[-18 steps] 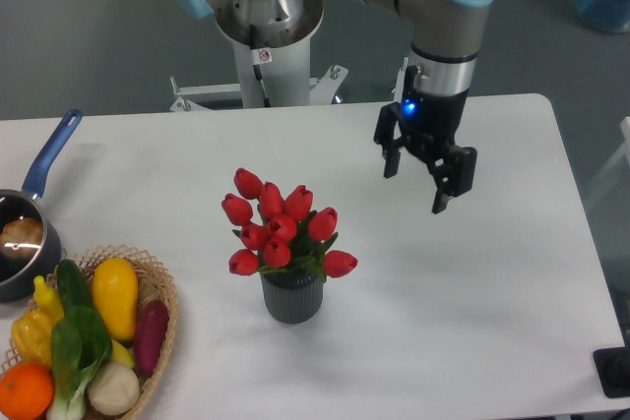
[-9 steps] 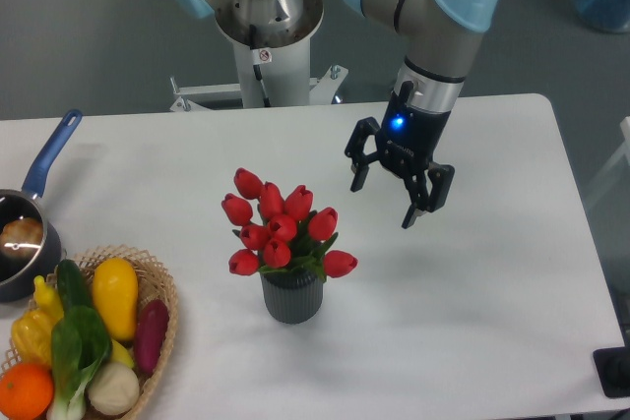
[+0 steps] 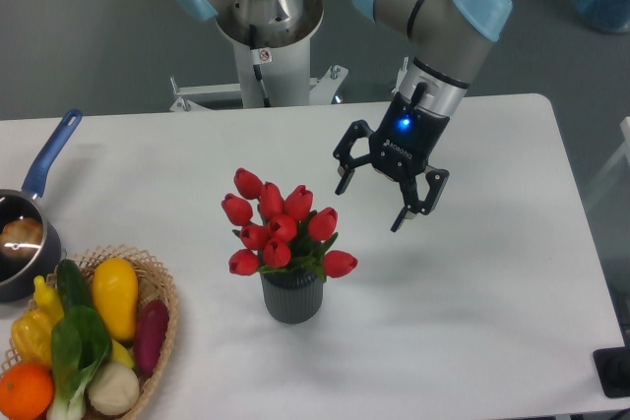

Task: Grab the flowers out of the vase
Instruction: 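Open the gripper and move it toward the red tulip bouquet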

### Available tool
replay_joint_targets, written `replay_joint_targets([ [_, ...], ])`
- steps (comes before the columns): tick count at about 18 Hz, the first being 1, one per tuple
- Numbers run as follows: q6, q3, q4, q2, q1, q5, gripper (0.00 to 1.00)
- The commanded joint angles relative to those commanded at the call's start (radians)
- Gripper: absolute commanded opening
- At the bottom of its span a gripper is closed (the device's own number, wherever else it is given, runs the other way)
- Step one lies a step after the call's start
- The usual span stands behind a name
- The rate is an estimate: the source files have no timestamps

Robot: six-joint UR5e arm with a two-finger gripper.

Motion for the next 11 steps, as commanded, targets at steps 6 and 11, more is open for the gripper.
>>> replay_joint_targets([
  [6, 0.005, -0.008, 0.002, -0.002, -0.003, -0.020, 1.00],
  [11, 0.012, -0.009, 0.003, -0.015, -0.008, -0.019, 1.00],
])
